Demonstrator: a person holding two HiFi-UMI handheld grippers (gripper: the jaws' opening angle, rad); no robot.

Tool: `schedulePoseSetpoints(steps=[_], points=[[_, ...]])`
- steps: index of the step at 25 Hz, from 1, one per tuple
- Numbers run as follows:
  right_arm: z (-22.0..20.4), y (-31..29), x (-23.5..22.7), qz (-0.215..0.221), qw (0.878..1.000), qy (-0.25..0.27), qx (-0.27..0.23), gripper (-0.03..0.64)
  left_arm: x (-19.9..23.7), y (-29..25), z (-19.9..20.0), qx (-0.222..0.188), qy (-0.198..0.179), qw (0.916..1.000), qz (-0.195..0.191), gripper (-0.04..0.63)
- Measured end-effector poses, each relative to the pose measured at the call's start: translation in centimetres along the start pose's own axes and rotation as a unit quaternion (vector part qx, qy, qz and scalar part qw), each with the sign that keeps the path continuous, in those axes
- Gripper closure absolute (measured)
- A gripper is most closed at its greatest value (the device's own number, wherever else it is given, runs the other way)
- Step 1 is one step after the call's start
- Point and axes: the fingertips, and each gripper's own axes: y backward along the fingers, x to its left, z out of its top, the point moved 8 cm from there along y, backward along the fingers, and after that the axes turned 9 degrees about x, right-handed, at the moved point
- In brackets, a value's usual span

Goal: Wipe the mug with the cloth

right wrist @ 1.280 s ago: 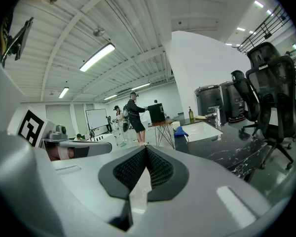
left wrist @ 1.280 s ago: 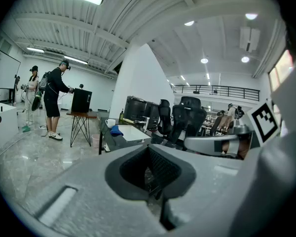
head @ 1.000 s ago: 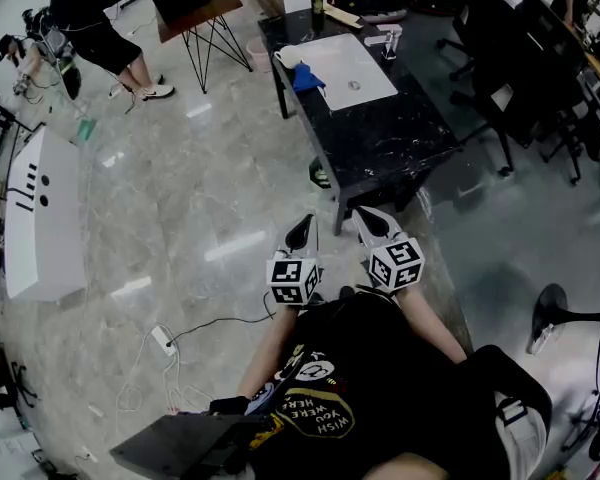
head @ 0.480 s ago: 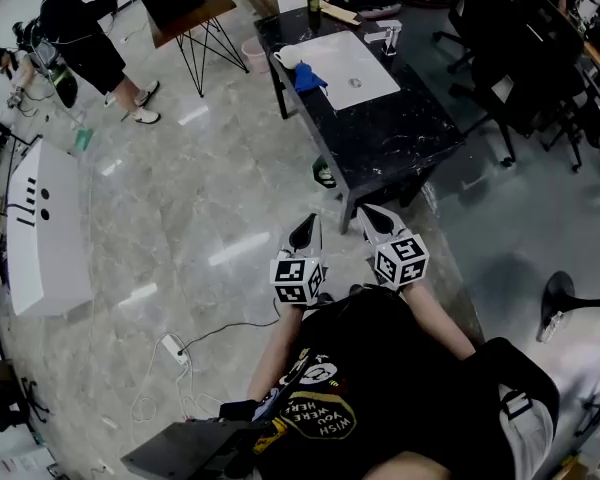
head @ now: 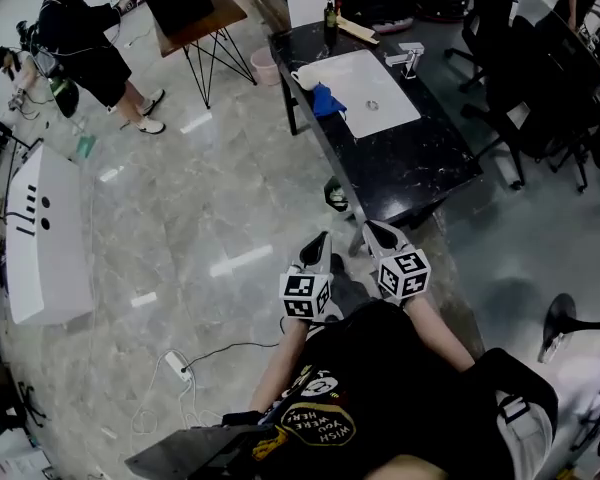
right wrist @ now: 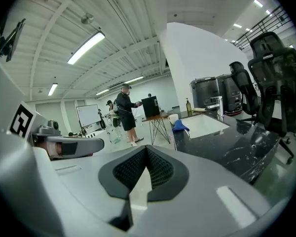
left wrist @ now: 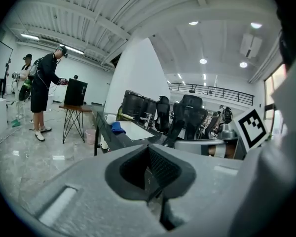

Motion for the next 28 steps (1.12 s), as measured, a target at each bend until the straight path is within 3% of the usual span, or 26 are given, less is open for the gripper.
schedulePoseSetpoints(steps=[11,14,18,28], points=[[10.1,-12.7,-6.4,0.021,1.0,0.002,-0.017,0.614,9.0,-10.8,10.4,-0.007,-0.006,1.0,0.0,0.592],[11.3,-15.3,-7.8,0.02,1.0,-0.004,-0.009,0.614,11.4,-12.8,12.0,-0.008,0.01,0.9999,0.001,0.592],[12.3,-18.9,-8.7,0.014,1.0,-0.013,0.008,0.614,14.8,-14.9,14.6,-0.007,0.001,1.0,-0.001,0.591],[18.0,-30.3,-12.1,-0.068,0.997,-0.039,0.001,0.614,26.9,-24.2,20.5,0.026,-0.012,0.9967,-0.076,0.592]])
